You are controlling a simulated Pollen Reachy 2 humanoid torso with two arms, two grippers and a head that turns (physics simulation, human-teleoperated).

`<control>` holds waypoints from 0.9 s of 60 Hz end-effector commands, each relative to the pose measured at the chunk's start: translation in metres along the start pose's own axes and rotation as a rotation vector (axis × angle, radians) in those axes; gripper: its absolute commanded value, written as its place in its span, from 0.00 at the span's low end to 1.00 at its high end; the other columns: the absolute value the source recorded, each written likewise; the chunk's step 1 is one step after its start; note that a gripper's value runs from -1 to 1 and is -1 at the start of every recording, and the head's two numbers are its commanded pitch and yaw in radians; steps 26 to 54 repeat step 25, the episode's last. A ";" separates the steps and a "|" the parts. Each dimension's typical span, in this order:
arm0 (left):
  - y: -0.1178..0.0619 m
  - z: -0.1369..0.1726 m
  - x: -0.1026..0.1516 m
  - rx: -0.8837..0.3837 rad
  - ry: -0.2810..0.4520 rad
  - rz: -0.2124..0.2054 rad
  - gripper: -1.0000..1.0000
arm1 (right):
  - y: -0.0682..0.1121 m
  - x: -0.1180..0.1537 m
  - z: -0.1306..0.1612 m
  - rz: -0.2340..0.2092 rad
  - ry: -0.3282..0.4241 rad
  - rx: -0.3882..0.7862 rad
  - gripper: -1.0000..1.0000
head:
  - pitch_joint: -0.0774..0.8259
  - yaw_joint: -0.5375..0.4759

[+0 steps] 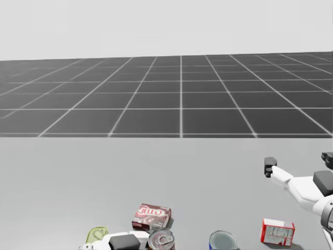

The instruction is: Grasp the soup can and hold it up.

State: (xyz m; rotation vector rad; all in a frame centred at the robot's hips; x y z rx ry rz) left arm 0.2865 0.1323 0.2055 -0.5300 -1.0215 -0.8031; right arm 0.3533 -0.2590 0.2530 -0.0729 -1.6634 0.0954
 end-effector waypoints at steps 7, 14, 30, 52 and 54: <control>0.007 0.045 0.076 0.071 -0.173 -0.085 1.00 | -0.004 -0.001 0.001 -0.003 0.007 0.025 0.00 | 0.34 0.60; 0.005 0.061 0.102 0.099 -0.215 -0.127 1.00 | -0.004 -0.001 0.001 -0.008 0.011 0.023 0.00 | 0.33 0.60; 0.007 0.088 0.148 0.156 -0.310 -0.189 1.00 | -0.002 -0.002 0.000 -0.006 0.010 0.030 0.00 | 0.32 0.61; 0.007 0.088 0.148 0.156 -0.310 -0.189 1.00 | -0.002 -0.002 0.000 -0.006 0.010 0.030 0.00 | 0.32 0.61; 0.007 0.088 0.148 0.156 -0.310 -0.189 1.00 | -0.002 -0.002 0.000 -0.006 0.010 0.030 0.00 | 0.32 0.61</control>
